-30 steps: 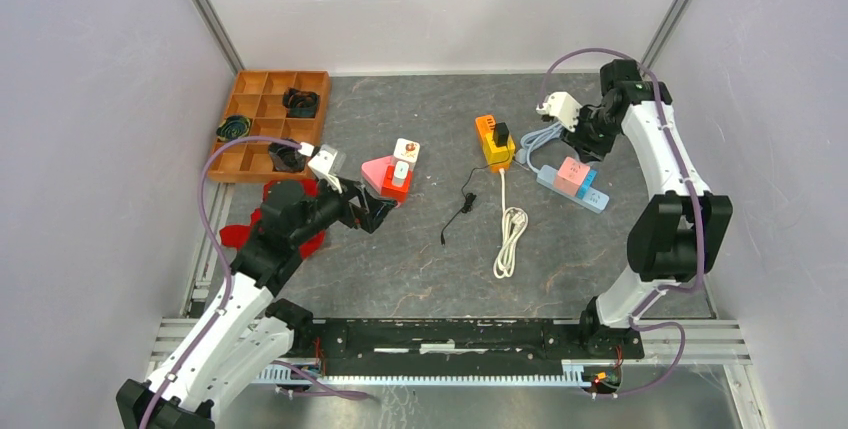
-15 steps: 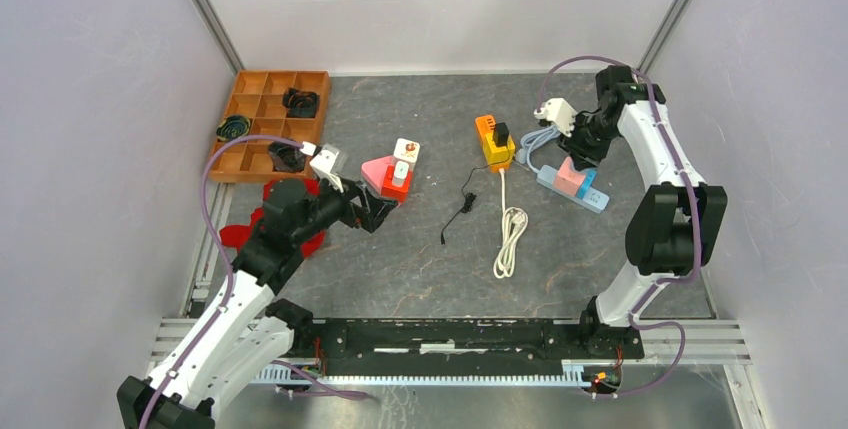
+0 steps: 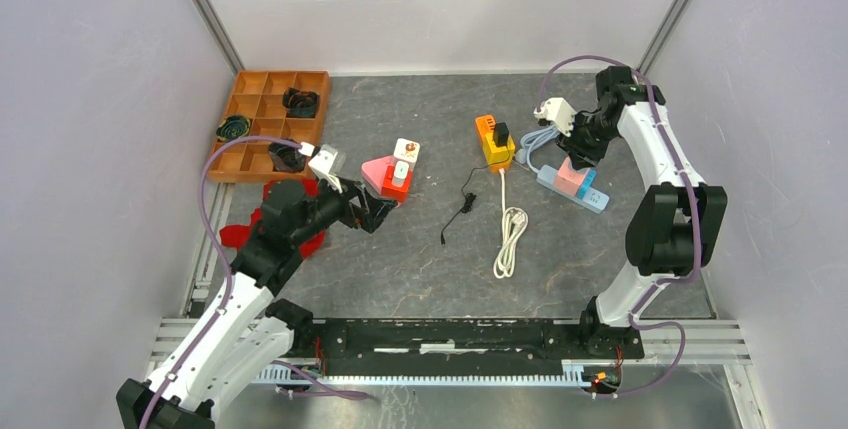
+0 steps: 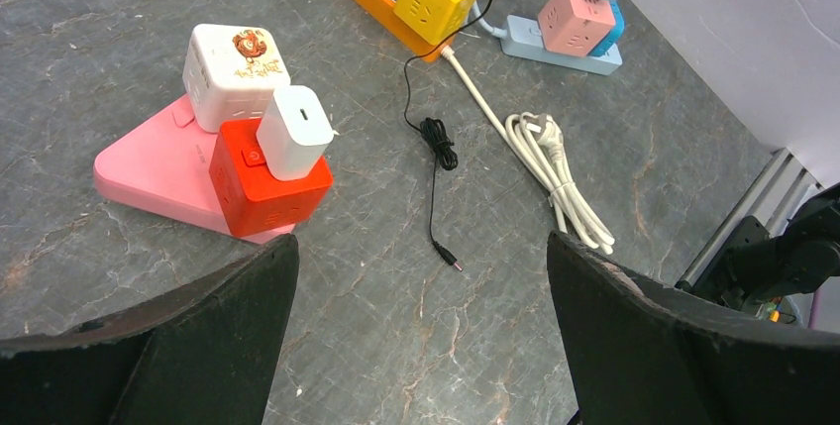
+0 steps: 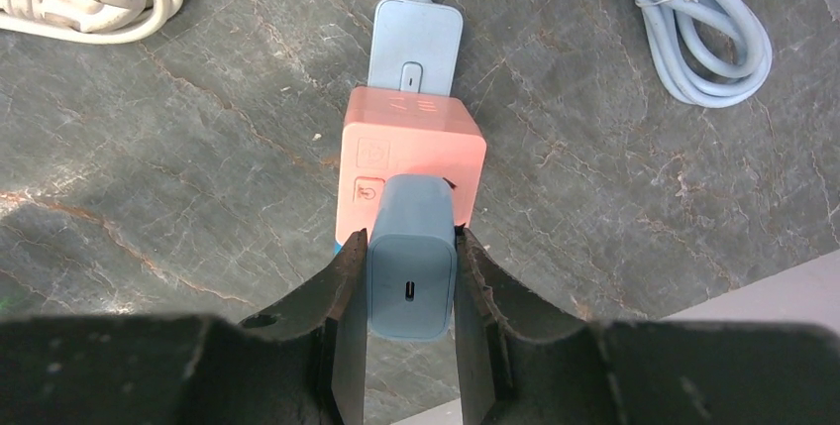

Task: Insert the plug
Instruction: Insert the plug into the socket.

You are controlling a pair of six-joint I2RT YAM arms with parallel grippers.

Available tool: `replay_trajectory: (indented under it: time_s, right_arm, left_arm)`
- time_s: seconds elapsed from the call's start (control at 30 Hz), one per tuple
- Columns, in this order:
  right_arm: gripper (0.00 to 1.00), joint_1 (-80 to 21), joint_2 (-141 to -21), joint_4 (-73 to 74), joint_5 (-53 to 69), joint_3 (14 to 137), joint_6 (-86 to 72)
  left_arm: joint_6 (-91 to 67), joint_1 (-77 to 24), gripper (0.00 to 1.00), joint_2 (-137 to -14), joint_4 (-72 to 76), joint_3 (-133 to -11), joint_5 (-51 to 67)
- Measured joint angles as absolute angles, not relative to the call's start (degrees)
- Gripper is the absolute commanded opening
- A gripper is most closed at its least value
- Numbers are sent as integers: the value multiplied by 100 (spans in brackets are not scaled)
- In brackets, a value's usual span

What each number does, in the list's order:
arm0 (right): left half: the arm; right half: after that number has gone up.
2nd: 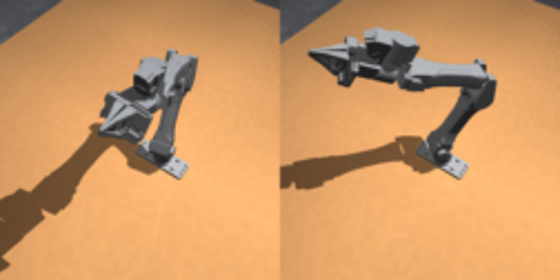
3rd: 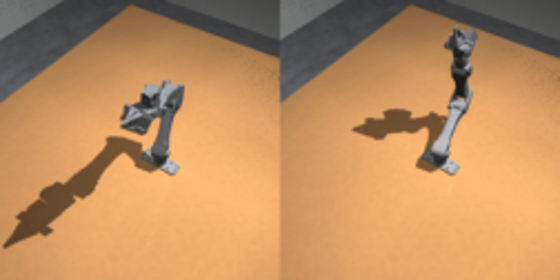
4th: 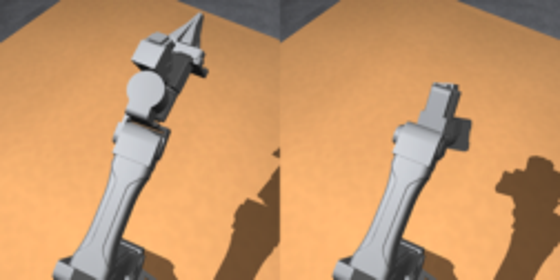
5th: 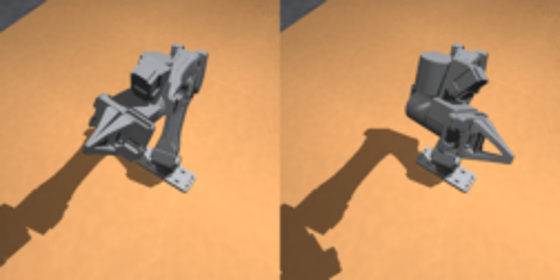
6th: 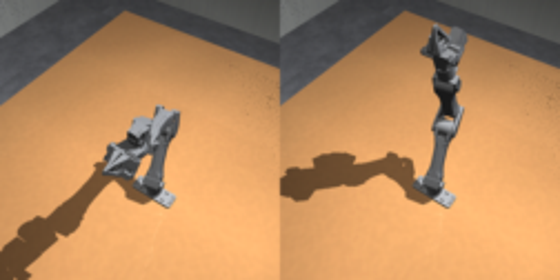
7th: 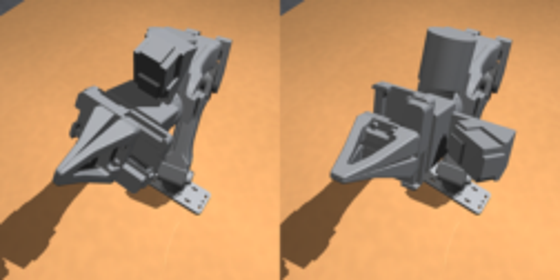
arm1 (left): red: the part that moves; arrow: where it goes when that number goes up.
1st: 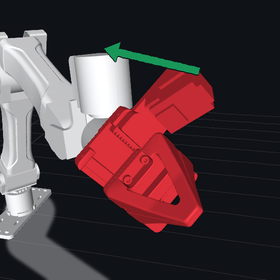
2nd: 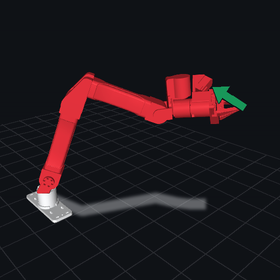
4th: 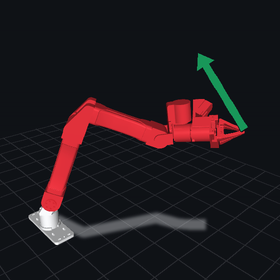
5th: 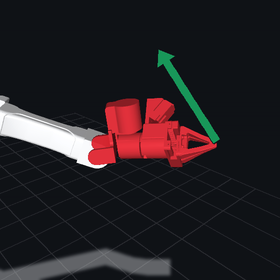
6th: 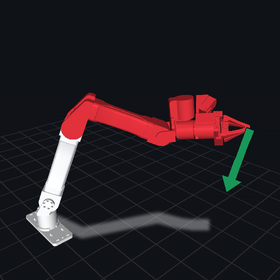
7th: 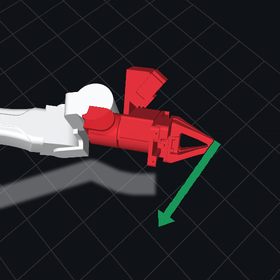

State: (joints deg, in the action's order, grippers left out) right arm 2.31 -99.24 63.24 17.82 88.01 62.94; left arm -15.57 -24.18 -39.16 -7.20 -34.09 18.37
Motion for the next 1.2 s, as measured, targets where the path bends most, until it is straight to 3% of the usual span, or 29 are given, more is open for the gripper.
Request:
replay_trajectory:
  time_s: [1.2]
  right_arm:
    - [0, 521, -9719, 5712, 2464, 8182, 6427]
  left_arm:
    - [-1557, -2418, 100, -3828, -720, -3406, 1850]
